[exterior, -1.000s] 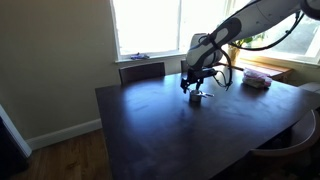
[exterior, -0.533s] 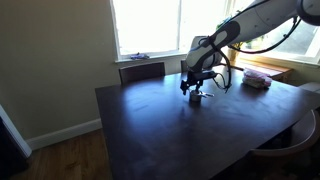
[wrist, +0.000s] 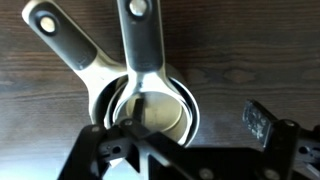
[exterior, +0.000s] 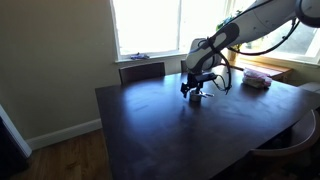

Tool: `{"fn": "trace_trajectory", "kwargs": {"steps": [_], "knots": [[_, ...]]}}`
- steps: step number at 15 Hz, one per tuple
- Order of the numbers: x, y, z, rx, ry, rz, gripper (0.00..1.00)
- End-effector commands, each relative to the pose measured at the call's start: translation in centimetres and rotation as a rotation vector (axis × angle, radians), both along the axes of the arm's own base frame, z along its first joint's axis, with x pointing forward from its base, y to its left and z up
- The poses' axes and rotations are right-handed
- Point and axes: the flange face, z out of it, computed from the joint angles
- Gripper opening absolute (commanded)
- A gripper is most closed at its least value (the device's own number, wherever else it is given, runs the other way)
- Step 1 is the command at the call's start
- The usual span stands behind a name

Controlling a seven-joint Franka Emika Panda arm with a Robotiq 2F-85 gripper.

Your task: Unstack the pots on the table

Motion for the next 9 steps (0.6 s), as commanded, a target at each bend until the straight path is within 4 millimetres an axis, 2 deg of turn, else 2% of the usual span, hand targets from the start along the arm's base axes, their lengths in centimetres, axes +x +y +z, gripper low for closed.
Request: {"fn": "trace_trajectory", "kwargs": {"steps": [1,3,9], "knots": [[-0.6,-0.2,-0.4,0.006,0.058,0.024,1.0],[-1.1,-0.3,-0.3,0.006,0.074,0.036,1.0],[-2.7,-0.3,1.6,0.03,0.096,0.133,1.0]]}}
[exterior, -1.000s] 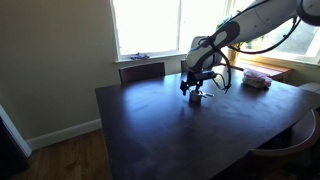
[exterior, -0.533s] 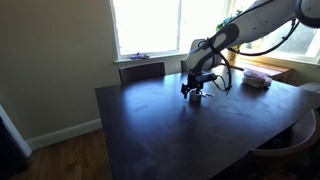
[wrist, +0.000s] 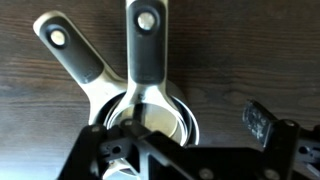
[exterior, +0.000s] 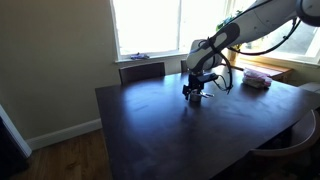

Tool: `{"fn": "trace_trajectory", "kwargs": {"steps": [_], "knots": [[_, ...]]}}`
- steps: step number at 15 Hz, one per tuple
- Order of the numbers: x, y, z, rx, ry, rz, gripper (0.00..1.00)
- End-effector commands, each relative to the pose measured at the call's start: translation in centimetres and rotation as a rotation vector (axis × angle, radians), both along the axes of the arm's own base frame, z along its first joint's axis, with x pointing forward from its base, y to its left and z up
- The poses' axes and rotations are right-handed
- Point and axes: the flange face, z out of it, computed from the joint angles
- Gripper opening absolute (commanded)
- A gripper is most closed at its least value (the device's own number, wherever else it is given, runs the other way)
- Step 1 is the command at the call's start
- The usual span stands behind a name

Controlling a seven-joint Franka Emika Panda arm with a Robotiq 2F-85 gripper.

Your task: Unstack the pots on the table

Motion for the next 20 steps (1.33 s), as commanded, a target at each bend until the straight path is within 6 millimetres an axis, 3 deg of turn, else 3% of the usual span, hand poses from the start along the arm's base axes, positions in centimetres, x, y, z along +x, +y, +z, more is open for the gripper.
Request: {"fn": "trace_trajectory", "kwargs": {"steps": [1,10,20], "knots": [[-2.4,-0.1,2.2,0.041,0.059,0.077,1.0],[-5.7,-0.5,1.6,0.053,0.23,0.168,1.0],[-11.8,0.4,2.6,-0.005,0.294,0.367,1.0]]}}
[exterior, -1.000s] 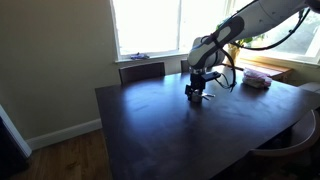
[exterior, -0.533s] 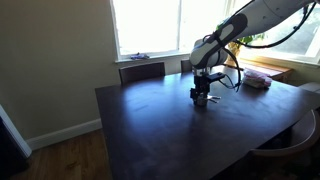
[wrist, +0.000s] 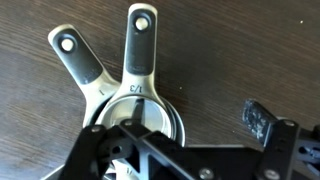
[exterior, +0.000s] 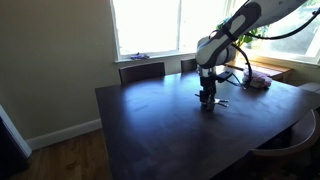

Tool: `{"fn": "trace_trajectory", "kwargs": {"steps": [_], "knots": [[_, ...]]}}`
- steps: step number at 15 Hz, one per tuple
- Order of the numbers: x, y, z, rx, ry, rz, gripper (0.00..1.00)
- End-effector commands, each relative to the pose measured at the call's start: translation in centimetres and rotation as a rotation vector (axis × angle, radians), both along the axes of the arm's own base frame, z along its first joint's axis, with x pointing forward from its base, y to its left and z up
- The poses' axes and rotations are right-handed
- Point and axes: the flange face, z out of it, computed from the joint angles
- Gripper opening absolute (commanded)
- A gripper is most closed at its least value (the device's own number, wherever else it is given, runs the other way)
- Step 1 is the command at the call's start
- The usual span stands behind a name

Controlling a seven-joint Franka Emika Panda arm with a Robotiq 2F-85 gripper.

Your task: Unstack the pots on the table

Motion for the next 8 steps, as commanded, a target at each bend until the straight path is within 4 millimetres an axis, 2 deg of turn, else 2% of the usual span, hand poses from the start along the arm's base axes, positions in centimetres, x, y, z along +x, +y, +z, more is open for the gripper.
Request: {"fn": "trace_trajectory", "kwargs": {"steps": [1,4,8], "knots": [[-3.2,0.2,1.6,-0.006,0.008,0.052,1.0],[-4.1,0.5,2.0,-0.007,-0.004,0.07,1.0],[-3.1,1.3,4.6,-0.016,-0.14,0.063,1.0]]}}
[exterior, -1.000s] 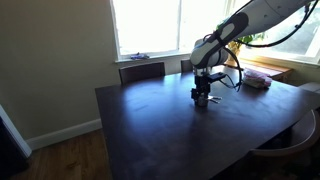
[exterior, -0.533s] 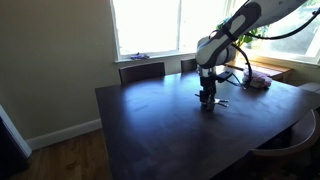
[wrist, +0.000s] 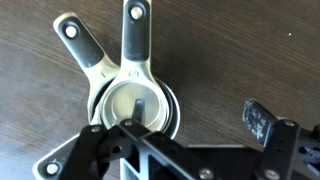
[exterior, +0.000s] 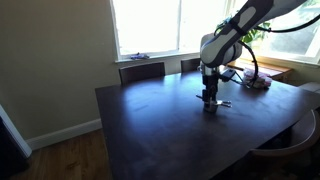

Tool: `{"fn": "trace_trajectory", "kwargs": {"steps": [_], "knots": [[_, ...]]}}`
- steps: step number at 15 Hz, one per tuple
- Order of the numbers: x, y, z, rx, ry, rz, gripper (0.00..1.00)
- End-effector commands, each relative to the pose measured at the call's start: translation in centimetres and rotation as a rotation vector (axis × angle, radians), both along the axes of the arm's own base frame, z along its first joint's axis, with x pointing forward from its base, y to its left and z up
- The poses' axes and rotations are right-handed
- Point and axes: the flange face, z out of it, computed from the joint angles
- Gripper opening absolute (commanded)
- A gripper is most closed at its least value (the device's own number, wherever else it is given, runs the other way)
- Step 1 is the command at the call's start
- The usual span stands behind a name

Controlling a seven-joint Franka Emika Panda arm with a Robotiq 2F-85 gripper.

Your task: Unstack the pots on the table

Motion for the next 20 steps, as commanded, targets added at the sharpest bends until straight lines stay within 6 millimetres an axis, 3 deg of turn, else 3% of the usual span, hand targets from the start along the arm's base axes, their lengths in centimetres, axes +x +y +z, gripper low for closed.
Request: {"fn": "trace_trajectory", "kwargs": {"steps": [1,5,13,14,15,17,20], "knots": [[-0.6,0.6,3.3,-0.016,-0.094,0.006,1.0],[0.4,0.4,3.8,-0.03,-0.121,-0.027,1.0],[0.8,-0.5,1.2,-0.061,-0.088,-0.134,0.99],[0.9,-0.6,0.9,-0.061,-0.083,-0.146,0.96],[0.9,-0.7,0.7,-0.06,-0.08,-0.153,0.74],[1.0,-0.7,0.6,-0.055,-0.082,-0.165,0.66],[1.5,-0.9,1.0,-0.044,-0.087,-0.192,0.44]]}}
